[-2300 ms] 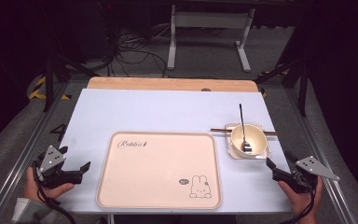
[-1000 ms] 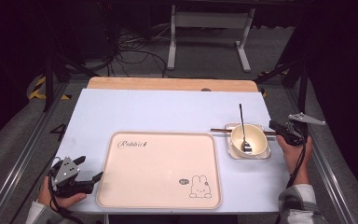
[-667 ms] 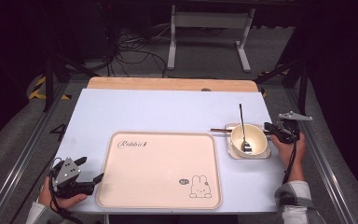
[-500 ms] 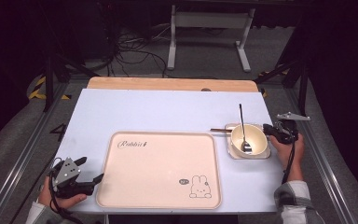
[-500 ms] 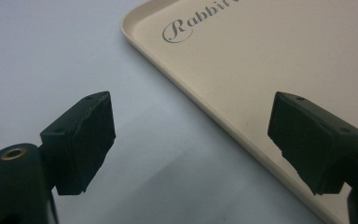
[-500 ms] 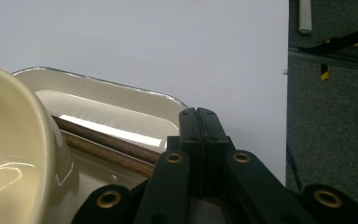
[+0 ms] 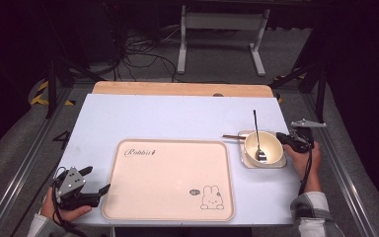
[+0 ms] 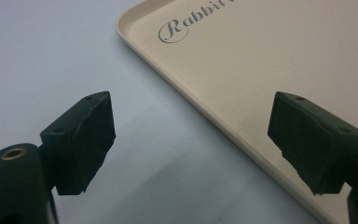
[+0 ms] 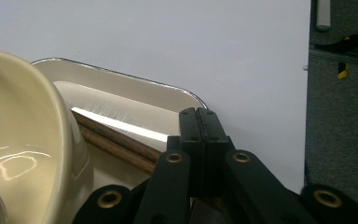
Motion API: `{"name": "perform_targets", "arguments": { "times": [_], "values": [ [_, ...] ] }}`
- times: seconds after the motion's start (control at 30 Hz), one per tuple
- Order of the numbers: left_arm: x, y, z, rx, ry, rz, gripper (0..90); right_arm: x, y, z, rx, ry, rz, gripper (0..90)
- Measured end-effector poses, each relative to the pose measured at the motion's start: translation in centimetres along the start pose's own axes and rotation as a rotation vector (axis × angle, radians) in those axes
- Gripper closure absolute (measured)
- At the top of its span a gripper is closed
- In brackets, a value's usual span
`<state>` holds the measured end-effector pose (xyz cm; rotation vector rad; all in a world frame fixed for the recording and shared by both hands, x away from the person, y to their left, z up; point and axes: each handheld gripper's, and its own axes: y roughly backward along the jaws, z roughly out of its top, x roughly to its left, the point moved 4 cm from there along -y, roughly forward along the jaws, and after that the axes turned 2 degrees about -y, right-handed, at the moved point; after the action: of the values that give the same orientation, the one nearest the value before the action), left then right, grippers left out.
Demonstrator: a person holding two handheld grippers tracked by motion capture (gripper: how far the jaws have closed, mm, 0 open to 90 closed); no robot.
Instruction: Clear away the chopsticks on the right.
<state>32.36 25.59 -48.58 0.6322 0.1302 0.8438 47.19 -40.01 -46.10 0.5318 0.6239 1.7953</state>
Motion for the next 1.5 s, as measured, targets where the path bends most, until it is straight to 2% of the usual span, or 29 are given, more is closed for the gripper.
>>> {"name": "perform_targets", "arguments": {
  "times": [0.53,0.73,0.9,1.13,1.33,1.5],
  "values": [
    [-0.1,0.0,0.0,0.0,-0.007,-0.017,15.5,0.0,1.1,-0.7,0.04,0.002,0.065,90.0],
    [-0.1,0.1,0.0,0.005,-0.013,-0.017,15.5,0.0,1.6,-1.1,0.059,0.012,0.104,90.0],
    [-0.1,0.2,0.1,-0.002,-0.013,-0.018,15.5,0.0,2.1,-1.3,0.052,0.014,0.09,90.0],
    [-0.2,0.1,0.0,0.007,-0.017,-0.021,15.5,-0.2,2.9,-1.8,0.05,0.015,0.096,90.0],
    [-0.1,0.0,-0.1,0.009,-0.012,-0.028,15.0,-0.8,3.7,-2.0,0.046,0.028,0.057,90.0],
    [0.0,0.1,-0.2,0.008,-0.016,-0.023,15.0,-1.2,4.4,-2.2,0.018,0.01,0.072,88.2]
  ]
}}
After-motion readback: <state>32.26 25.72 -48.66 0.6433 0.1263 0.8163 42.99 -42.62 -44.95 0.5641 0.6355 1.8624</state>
